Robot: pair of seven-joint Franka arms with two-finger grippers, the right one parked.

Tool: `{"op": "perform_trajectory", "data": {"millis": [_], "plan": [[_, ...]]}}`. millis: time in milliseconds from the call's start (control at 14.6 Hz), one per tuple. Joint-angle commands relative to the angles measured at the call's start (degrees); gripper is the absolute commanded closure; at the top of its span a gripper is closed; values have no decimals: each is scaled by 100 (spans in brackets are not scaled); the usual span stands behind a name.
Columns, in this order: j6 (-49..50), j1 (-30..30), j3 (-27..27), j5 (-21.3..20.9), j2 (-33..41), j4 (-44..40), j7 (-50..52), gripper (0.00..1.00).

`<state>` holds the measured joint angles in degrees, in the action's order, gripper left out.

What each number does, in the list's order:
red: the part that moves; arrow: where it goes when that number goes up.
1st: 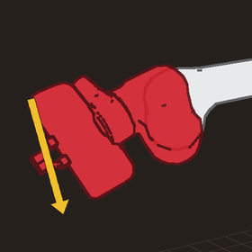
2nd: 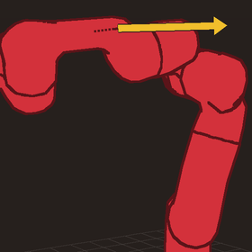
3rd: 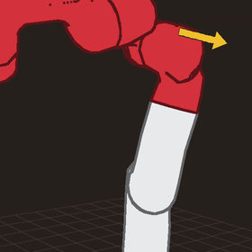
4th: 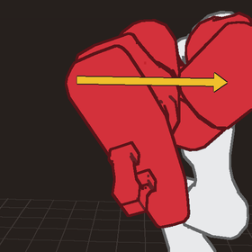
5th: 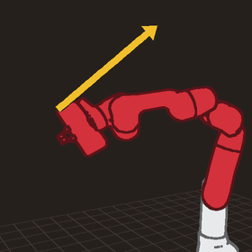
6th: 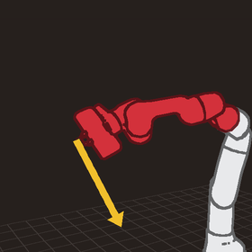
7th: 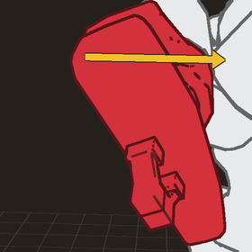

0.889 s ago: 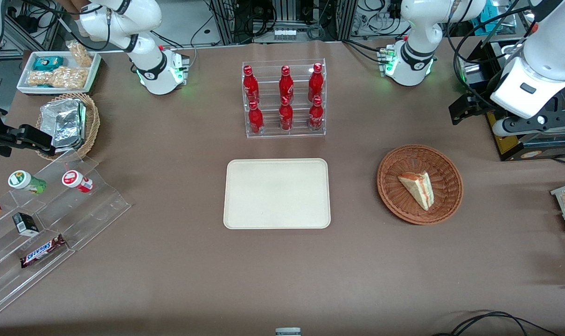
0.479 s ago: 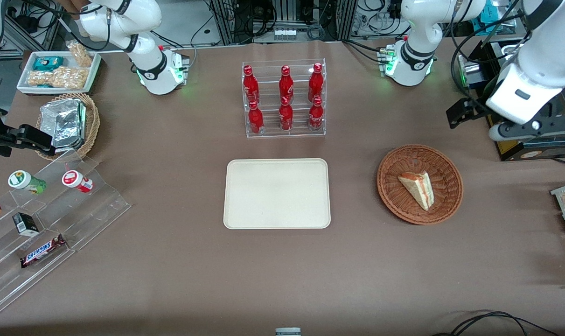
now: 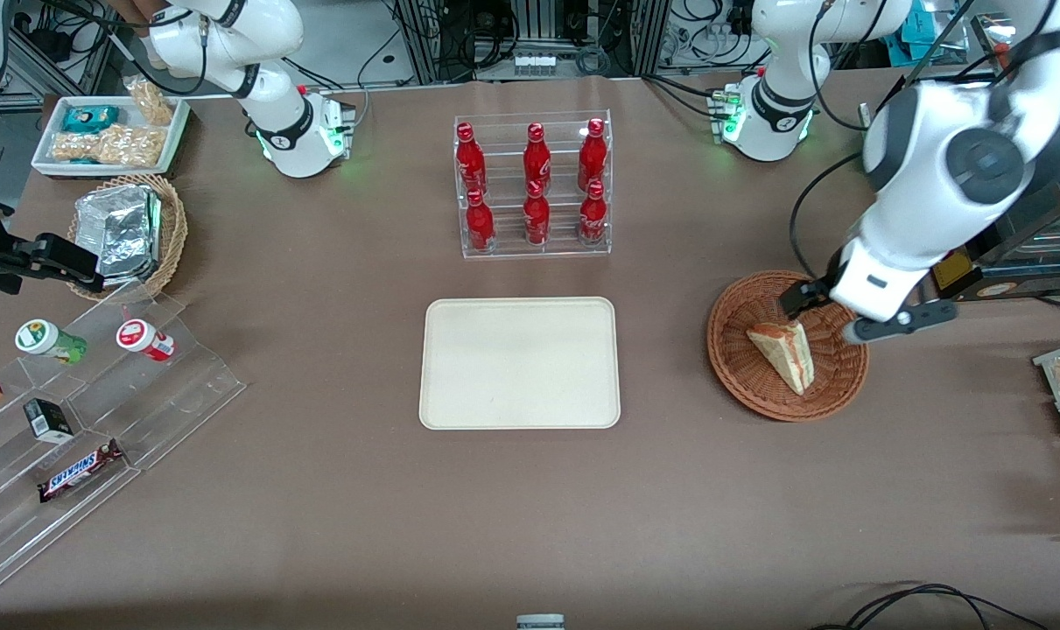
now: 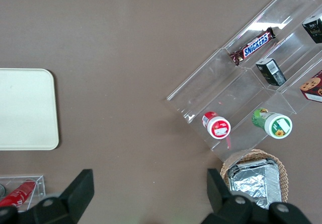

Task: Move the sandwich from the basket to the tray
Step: 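Lower the open left gripper over the sandwich in the woven basket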

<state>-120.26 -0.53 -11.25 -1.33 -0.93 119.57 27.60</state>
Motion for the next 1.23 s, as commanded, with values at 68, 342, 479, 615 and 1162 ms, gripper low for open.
{"op": "perform_trajectory", "data": {"millis": [68, 342, 479, 615, 1162], "plan": [[-771, -8, 9, -16, -55, 769, 1270, 0], [-771, 80, 105, -16, -513, 769, 2134, 0], [-771, 115, 184, -16, -601, 787, 2188, 0], [-797, 115, 219, -16, -741, 769, 2188, 0], [-1280, 203, 219, -16, -1515, 752, 2179, 0]]}}
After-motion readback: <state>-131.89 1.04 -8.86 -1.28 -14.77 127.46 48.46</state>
